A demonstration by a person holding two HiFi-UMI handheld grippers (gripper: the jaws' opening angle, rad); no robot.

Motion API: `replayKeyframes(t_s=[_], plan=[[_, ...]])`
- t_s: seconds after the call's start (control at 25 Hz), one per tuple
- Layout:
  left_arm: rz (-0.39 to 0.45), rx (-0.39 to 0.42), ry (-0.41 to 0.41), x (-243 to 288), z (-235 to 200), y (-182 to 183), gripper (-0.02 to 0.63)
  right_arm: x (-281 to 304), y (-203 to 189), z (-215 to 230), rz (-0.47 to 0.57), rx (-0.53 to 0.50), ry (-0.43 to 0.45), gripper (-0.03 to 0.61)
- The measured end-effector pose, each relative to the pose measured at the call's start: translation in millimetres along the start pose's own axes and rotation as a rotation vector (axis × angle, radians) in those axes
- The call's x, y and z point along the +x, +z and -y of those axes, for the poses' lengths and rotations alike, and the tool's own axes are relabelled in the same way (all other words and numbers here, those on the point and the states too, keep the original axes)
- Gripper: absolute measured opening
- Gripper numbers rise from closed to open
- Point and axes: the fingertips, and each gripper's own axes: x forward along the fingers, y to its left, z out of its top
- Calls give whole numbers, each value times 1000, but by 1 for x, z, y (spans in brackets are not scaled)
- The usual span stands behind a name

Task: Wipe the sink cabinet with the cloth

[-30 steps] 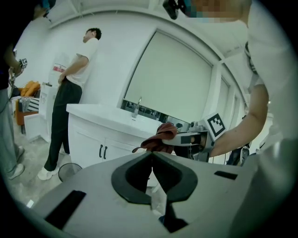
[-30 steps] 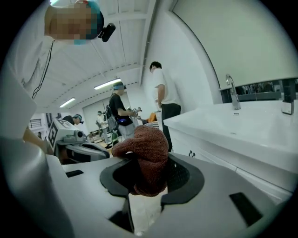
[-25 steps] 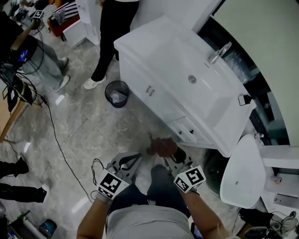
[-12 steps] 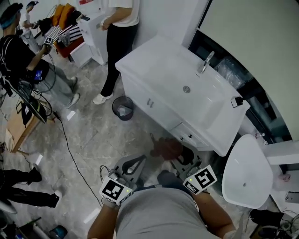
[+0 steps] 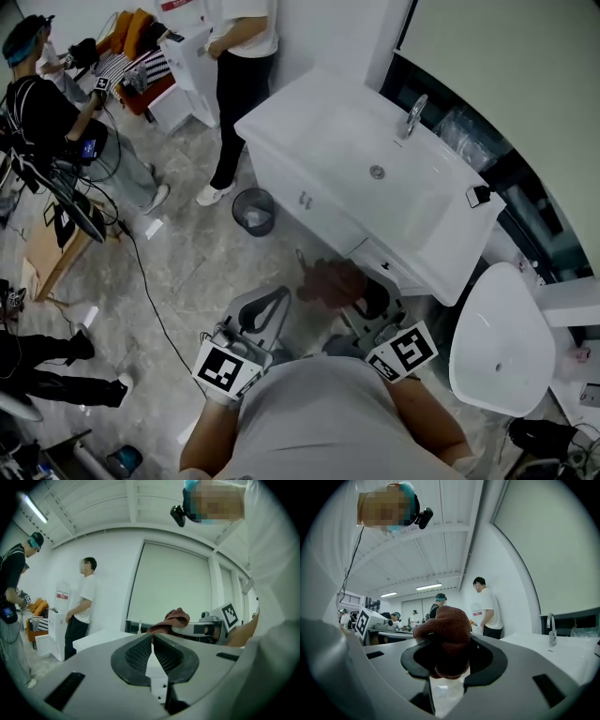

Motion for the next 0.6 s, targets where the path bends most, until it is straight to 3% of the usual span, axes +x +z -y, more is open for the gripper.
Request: replayKeyframes(t_s=[0.24,0.6], plan=[[15,14,7,-9,-5,5,12,5,4,-8,29,6,8,141],[9,-1,-8,-12,-5,1,12,-1,4,-6,33,-20,-53,140]])
